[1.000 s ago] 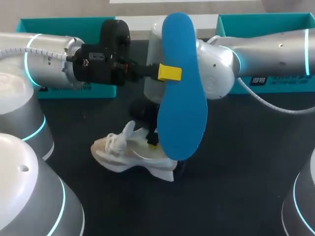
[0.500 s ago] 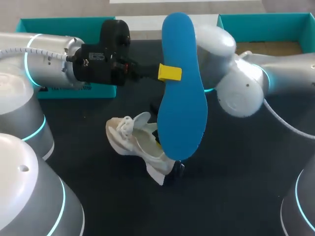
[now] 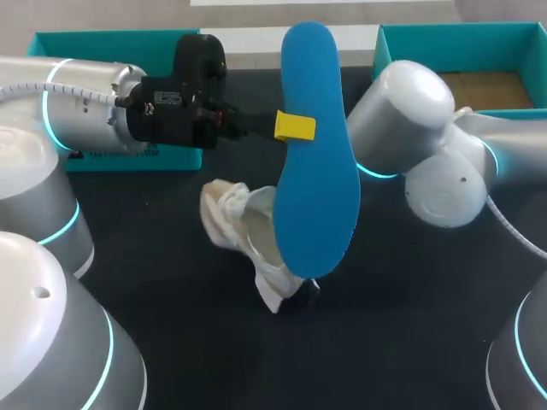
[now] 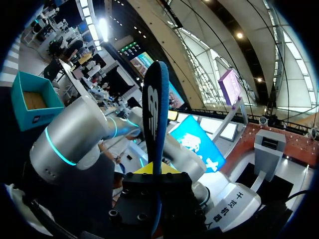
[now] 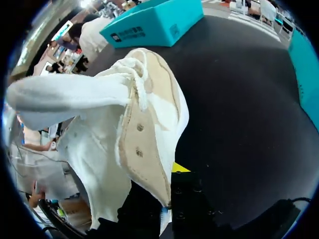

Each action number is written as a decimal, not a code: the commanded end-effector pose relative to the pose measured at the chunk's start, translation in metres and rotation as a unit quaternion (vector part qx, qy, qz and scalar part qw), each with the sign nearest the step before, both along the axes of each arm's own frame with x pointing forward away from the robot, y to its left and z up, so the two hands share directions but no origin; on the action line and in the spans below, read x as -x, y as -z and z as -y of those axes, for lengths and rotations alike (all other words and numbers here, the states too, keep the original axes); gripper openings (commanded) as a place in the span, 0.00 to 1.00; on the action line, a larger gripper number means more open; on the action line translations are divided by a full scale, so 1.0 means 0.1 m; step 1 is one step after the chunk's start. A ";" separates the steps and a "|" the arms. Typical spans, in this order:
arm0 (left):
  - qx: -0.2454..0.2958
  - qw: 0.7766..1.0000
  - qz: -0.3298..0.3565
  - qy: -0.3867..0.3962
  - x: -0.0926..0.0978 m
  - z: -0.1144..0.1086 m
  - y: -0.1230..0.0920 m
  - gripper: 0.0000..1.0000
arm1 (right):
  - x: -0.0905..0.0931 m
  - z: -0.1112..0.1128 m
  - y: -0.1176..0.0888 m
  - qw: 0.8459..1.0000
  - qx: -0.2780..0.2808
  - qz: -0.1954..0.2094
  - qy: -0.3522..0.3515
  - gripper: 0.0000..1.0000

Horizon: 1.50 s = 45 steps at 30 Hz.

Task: Take the shoe out of the shoebox, open the shoe tongue, remove and reinsert the insole, then place the shoe into the shoebox

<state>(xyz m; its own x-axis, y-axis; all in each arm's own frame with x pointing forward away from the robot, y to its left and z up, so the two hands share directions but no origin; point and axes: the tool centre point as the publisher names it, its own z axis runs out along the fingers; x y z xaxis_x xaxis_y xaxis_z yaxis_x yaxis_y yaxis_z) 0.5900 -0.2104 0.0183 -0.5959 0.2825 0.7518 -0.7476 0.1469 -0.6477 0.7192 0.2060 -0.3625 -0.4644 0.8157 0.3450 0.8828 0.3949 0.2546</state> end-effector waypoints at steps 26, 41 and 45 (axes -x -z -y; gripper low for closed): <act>0.000 1.000 0.000 -0.001 0.01 -0.01 0.01 0.00 | 0.26 0.25 0.19 0.955 0.032 0.035 0.291 0.00; 0.000 1.000 0.000 -0.001 0.01 -0.01 0.01 0.00 | 0.32 0.18 0.37 0.967 0.045 0.011 0.250 0.00; 0.000 1.000 0.000 -0.001 0.01 -0.01 0.01 0.00 | 0.33 0.18 0.44 0.967 0.046 0.005 0.251 0.00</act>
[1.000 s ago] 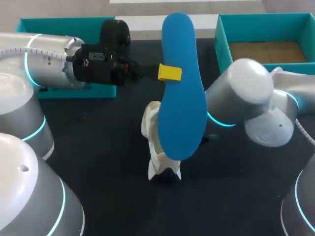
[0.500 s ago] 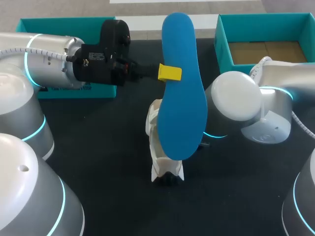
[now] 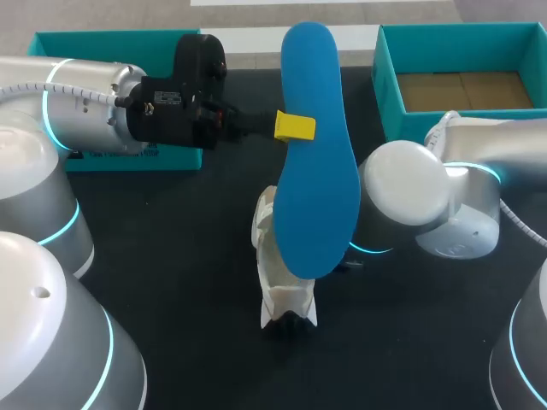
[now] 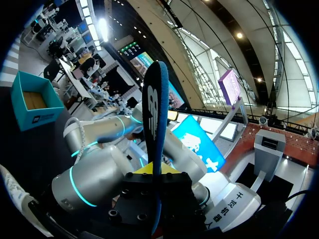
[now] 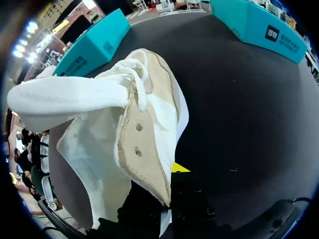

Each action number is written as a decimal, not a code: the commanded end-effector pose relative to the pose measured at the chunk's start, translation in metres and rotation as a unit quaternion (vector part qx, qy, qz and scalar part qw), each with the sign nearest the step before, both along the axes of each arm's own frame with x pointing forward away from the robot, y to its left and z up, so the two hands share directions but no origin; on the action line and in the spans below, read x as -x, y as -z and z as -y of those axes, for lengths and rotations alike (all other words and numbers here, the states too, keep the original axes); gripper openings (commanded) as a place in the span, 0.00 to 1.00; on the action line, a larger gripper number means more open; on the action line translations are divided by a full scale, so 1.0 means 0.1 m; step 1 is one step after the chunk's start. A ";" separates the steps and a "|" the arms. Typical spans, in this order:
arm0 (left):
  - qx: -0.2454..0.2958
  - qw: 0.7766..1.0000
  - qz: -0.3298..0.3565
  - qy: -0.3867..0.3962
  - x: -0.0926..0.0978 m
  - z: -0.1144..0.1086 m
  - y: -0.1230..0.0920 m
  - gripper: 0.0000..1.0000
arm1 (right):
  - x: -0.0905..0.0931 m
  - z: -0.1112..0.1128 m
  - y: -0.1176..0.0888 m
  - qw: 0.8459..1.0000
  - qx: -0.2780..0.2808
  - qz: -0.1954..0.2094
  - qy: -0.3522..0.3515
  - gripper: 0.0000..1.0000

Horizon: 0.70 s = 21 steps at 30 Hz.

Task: Take the shoe out of the shoebox, open the shoe tongue, remove and reinsert the insole, then place the shoe into the shoebox

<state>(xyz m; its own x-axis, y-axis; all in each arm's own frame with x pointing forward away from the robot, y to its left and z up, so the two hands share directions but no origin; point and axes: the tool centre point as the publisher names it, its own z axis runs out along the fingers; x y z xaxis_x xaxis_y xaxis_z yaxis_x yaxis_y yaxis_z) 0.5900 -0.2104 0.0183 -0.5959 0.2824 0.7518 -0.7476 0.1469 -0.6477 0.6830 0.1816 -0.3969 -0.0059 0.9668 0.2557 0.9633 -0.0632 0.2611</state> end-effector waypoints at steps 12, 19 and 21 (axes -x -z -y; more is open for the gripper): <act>0.000 1.000 0.000 -0.001 0.01 -0.01 0.01 0.00 | 0.03 -0.01 -0.16 0.999 -0.039 -0.006 0.030 1.00; 0.000 1.000 0.000 -0.001 0.01 -0.01 0.01 0.00 | 0.07 -0.03 -0.61 0.994 -0.103 -0.018 -0.018 1.00; 0.000 1.000 0.000 -0.001 0.01 -0.01 0.01 0.00 | 0.07 -0.06 -0.74 0.989 -0.137 -0.032 -0.043 1.00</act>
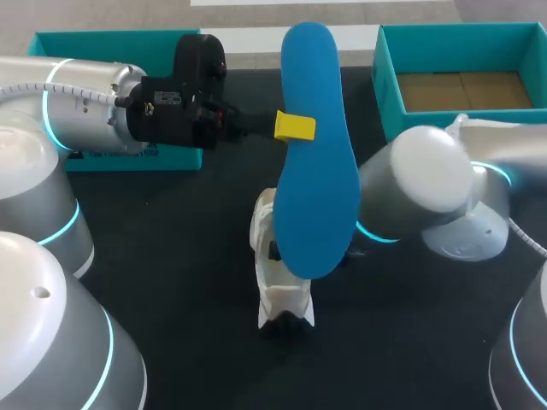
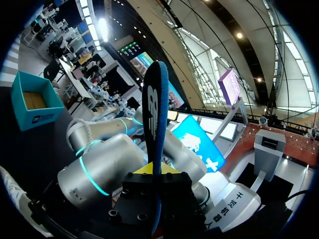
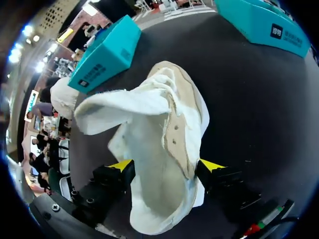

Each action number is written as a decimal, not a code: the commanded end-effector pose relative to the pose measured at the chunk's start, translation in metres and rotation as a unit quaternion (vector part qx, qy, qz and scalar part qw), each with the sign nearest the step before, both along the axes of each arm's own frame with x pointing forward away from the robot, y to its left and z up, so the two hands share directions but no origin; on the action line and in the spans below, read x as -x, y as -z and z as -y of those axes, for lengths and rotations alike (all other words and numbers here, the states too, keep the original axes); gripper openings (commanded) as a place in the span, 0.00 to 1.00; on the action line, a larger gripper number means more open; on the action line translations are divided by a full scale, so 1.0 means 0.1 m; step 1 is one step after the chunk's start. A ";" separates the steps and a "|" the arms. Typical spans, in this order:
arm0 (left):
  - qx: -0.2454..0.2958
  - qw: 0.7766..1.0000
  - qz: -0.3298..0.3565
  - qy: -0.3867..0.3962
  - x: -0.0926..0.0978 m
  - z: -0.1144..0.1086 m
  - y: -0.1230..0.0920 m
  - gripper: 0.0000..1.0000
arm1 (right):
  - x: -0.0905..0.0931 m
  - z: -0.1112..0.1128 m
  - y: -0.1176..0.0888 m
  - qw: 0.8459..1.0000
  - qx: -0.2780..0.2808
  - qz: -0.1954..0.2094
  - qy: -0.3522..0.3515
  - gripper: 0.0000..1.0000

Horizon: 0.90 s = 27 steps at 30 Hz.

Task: Take the shoe out of the shoebox, open the shoe tongue, remove and reinsert the insole, then place the shoe into the shoebox

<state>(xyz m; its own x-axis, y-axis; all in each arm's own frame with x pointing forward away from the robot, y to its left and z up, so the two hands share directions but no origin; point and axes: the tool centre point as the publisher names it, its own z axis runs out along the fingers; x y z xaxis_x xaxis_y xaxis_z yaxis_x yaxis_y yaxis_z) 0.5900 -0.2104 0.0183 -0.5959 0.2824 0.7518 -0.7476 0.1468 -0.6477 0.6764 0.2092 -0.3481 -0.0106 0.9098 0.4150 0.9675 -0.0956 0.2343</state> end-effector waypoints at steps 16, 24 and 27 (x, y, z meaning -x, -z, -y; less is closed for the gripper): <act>0.000 1.000 0.000 -0.001 0.01 -0.01 0.01 0.00 | 0.01 0.19 -0.31 0.995 -0.076 -0.032 -0.059 1.00; 0.000 1.000 0.000 -0.001 0.01 -0.01 0.01 0.00 | -0.06 0.26 -0.64 0.987 -0.153 -0.028 -0.045 1.00; 0.000 1.000 0.000 -0.001 0.01 -0.01 0.01 0.00 | -0.09 0.29 -0.77 0.980 -0.189 -0.028 -0.050 1.00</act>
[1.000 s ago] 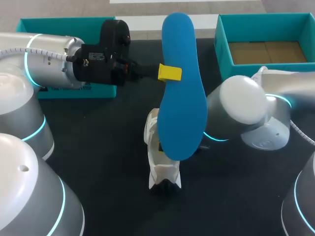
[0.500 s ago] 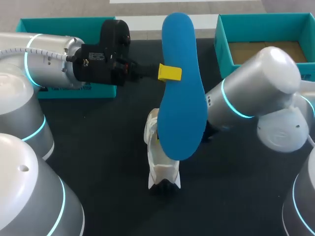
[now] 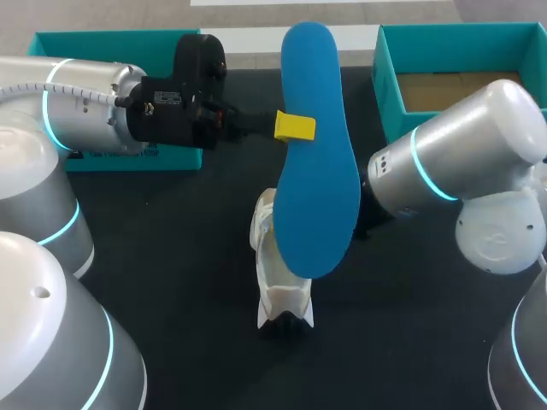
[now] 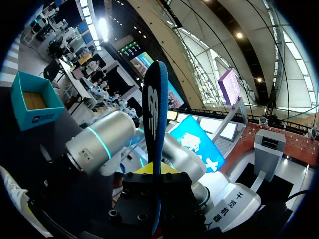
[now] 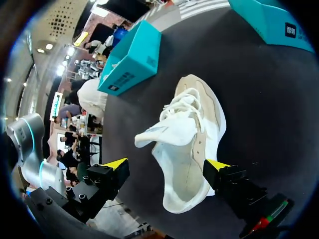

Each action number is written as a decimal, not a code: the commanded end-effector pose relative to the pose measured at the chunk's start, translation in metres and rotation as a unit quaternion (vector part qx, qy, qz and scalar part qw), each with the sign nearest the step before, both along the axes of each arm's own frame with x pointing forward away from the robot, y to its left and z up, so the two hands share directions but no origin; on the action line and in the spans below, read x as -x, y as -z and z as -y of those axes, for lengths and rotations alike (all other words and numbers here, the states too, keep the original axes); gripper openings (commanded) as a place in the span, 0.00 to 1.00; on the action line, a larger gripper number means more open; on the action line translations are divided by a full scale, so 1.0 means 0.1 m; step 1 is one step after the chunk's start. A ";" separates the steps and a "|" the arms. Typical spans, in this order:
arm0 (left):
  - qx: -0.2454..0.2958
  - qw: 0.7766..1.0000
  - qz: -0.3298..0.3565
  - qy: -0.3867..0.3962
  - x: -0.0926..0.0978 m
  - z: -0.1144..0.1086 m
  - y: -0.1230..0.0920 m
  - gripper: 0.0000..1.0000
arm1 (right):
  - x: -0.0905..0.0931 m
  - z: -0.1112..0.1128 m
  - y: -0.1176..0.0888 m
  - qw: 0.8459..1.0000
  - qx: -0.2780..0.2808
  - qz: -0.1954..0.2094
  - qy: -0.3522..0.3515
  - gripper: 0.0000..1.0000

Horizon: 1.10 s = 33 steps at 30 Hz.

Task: Take the shoe out of the shoebox, open the shoe tongue, remove and reinsert the insole, then place the shoe into the shoebox

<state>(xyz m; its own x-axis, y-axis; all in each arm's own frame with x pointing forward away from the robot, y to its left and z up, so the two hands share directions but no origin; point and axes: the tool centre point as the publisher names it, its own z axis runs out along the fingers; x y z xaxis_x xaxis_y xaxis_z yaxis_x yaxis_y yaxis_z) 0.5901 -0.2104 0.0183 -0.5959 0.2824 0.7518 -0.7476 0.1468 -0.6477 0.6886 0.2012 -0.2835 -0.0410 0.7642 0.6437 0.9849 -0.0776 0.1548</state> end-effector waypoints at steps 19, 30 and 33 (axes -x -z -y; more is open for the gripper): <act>0.000 1.000 0.000 -0.001 0.01 -0.01 0.01 0.00 | -0.07 0.41 -0.67 0.976 -0.217 -0.014 0.002 1.00; 0.000 1.000 0.000 -0.001 0.01 -0.01 0.01 0.00 | -0.11 0.44 -0.98 0.958 -0.288 0.000 -0.008 1.00; 0.000 1.000 0.000 -0.001 0.01 -0.01 0.01 0.00 | -0.11 0.44 -1.04 0.951 -0.309 0.005 -0.014 1.00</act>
<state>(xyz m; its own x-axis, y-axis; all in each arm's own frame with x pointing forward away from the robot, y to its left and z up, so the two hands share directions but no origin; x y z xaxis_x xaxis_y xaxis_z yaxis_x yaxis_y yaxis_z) 0.5900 -0.2104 0.0183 -0.5959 0.2824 0.7518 -0.7476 0.1469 -0.6478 0.7011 0.1609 -0.1809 -0.0516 0.2930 0.9547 0.9875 -0.1279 0.0926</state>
